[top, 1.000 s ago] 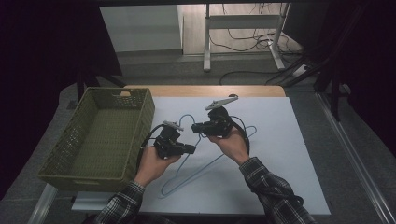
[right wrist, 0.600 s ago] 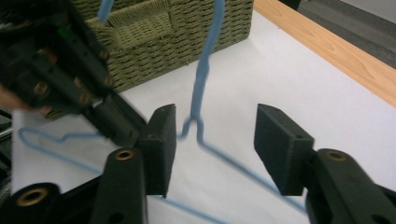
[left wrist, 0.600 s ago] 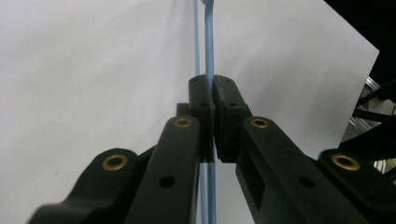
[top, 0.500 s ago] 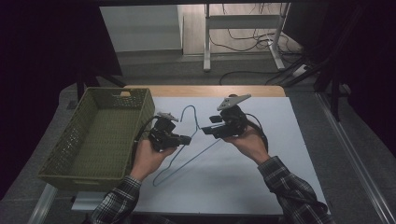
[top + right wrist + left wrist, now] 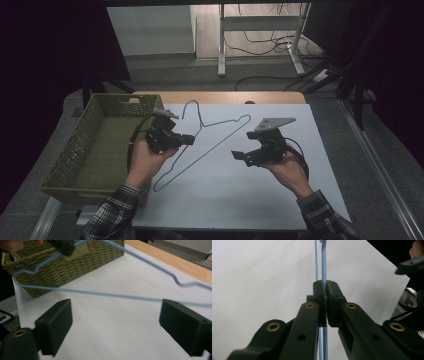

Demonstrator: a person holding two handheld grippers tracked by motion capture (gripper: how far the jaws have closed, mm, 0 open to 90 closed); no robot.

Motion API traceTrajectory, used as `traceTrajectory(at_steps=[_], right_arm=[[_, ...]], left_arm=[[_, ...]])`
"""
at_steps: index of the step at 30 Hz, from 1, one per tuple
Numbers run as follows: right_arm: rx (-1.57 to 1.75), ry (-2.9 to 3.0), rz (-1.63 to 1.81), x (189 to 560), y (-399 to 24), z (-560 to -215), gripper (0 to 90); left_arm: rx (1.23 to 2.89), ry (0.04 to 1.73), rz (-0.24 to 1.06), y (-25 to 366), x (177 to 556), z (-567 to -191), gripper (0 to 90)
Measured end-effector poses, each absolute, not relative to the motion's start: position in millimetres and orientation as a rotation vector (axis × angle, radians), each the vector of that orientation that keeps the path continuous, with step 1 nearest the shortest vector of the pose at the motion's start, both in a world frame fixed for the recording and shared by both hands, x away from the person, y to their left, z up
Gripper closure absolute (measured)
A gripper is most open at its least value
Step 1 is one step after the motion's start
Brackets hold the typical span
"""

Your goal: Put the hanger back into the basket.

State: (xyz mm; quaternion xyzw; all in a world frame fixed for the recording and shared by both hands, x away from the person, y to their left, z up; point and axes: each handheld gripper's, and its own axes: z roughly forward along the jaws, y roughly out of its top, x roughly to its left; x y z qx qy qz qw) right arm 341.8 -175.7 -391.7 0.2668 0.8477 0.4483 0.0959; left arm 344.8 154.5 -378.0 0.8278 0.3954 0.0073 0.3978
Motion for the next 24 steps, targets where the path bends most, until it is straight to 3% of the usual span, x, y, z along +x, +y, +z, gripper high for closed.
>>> traceTrajectory(at_steps=[6,15,24], right_arm=[[0.819,2.481,1.328,325,-195,-395,2.0],[0.877,2.486,1.337,314,-212,-403,0.3],[0.922,2.477,1.347,307,-222,-411,0.3]], left_arm=[[2.077,1.019,0.052,176,344,-359,87.9],[2.08,1.057,0.142,214,339,-321,87.9],[2.042,1.122,0.198,257,335,-311,88.0]])
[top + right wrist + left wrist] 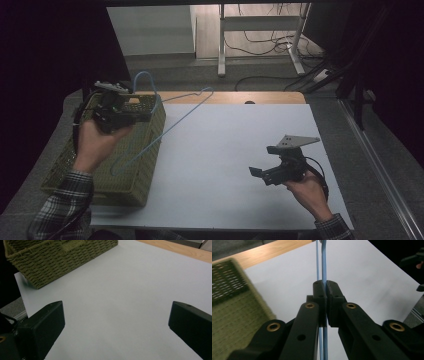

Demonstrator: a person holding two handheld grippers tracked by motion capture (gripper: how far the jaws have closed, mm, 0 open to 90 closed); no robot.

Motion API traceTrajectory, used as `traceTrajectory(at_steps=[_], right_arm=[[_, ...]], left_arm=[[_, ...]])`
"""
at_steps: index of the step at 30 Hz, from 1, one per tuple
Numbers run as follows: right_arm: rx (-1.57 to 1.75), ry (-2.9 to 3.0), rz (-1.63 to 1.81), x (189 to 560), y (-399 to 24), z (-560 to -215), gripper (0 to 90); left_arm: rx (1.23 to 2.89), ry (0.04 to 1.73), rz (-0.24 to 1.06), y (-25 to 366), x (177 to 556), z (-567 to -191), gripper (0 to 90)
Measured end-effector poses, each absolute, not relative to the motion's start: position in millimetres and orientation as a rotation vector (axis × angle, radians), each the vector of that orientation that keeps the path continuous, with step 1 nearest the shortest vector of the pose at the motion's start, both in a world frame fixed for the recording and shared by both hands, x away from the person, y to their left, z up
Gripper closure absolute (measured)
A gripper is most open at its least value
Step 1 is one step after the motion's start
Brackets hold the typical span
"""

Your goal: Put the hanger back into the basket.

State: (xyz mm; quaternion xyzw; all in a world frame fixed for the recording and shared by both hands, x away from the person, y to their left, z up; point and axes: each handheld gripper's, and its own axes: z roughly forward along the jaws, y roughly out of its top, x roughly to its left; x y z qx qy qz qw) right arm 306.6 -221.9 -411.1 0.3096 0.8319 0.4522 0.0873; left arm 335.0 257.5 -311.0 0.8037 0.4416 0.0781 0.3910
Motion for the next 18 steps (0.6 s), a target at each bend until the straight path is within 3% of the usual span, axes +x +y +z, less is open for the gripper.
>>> traceTrajectory(at_steps=[18], right_arm=[[1.074,2.41,1.276,291,-270,-441,0.0]], left_arm=[[1.989,1.241,0.323,357,324,-321,88.0]])
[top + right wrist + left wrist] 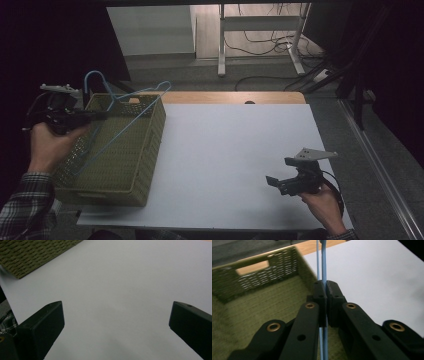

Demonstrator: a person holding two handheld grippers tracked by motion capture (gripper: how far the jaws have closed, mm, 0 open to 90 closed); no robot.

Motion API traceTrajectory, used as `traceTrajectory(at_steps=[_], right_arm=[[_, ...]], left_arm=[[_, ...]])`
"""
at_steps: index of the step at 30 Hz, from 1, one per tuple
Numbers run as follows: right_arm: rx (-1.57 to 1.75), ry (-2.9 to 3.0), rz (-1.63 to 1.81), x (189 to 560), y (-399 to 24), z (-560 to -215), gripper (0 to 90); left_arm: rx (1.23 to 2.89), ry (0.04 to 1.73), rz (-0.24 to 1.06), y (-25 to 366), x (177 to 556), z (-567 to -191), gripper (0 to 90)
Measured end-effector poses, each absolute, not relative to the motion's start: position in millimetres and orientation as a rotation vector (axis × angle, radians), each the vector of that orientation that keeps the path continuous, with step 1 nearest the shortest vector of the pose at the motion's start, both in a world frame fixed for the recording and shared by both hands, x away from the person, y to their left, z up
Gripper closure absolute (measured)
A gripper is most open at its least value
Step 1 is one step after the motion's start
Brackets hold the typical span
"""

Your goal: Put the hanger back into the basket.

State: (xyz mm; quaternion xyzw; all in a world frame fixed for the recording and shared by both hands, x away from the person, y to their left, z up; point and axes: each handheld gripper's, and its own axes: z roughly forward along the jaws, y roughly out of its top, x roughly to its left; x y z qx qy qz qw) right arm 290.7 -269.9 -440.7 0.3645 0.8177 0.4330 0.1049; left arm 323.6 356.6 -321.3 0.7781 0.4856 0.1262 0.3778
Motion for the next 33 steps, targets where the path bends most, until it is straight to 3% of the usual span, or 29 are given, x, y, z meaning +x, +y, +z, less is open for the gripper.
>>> traceTrajectory(at_steps=[13,33], right_arm=[[1.104,2.409,1.251,291,-275,-448,0.0],[1.095,2.443,1.184,292,-273,-456,0.0]], left_arm=[[1.976,1.298,0.313,400,322,-357,88.0],[1.94,1.415,0.217,410,338,-440,87.8]])
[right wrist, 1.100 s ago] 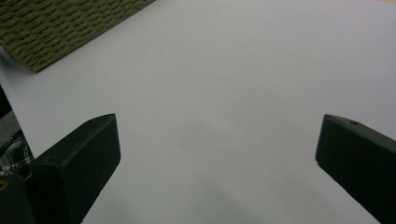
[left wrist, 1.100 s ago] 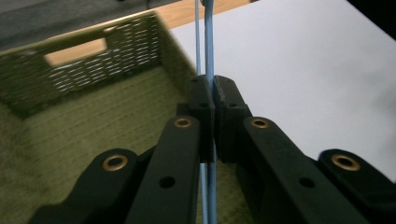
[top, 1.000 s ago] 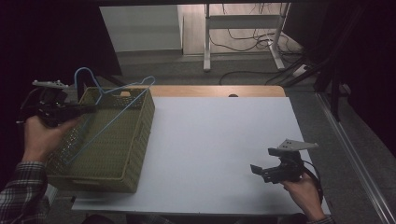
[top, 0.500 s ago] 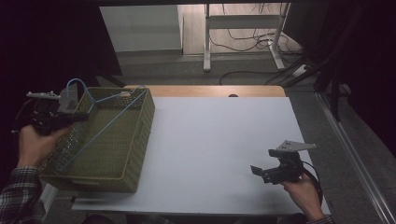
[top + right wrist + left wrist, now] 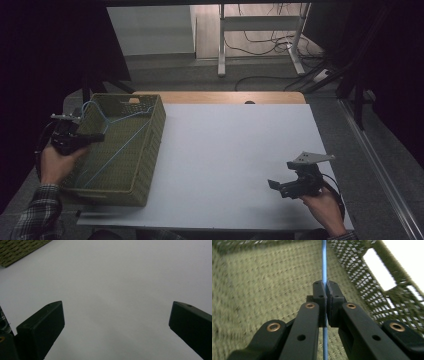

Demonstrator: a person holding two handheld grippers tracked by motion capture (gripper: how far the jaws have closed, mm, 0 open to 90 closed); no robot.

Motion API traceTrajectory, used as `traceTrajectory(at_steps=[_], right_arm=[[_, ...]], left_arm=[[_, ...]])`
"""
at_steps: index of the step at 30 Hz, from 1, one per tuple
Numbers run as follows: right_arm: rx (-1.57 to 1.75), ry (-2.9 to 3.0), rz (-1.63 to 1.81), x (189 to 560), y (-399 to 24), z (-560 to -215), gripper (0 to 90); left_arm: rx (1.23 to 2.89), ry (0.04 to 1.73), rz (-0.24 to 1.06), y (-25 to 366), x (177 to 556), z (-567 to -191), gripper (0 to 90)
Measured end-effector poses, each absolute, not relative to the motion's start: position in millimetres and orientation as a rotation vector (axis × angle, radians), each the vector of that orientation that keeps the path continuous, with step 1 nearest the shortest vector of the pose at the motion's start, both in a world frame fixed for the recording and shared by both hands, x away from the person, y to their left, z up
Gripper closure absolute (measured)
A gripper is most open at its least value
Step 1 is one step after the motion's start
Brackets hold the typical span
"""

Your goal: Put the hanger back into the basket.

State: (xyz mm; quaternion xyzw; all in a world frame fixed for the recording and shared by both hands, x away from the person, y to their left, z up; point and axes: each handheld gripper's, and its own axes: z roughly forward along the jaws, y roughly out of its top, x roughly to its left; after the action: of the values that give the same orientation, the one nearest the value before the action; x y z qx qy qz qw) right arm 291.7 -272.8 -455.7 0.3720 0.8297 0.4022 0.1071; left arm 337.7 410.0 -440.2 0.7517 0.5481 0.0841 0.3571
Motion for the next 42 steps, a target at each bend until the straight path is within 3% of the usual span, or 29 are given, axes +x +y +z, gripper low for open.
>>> traceTrajectory(at_steps=[6,10,11,15,19,20,21,31,42], right_arm=[[1.091,2.447,1.164,292,-273,-457,0.0],[1.093,2.447,1.163,291,-273,-458,0.0],[1.095,2.447,1.162,291,-273,-458,0.0],[1.088,2.436,1.159,290,-273,-455,0.0],[1.082,2.426,1.162,287,-273,-452,0.0],[1.082,2.426,1.162,287,-273,-452,0.0],[1.082,2.419,1.165,285,-274,-450,0.0],[1.077,2.403,1.189,277,-279,-445,0.0],[1.064,2.396,1.176,267,-277,-444,0.0]], left_arm=[[1.984,1.525,0.227,412,341,-453,87.5],[2.023,1.578,0.341,408,340,-450,86.0],[2.022,1.574,0.38,406,338,-447,83.8],[1.958,1.494,0.447,399,328,-431,59.5],[1.954,1.401,0.452,386,320,-420,45.1],[1.95,1.376,0.448,382,317,-417,45.1],[1.92,1.323,0.432,372,312,-412,38.1],[1.867,1.121,0.341,327,285,-403,18.9],[1.87,1.029,0.307,292,262,-407,8.7]])
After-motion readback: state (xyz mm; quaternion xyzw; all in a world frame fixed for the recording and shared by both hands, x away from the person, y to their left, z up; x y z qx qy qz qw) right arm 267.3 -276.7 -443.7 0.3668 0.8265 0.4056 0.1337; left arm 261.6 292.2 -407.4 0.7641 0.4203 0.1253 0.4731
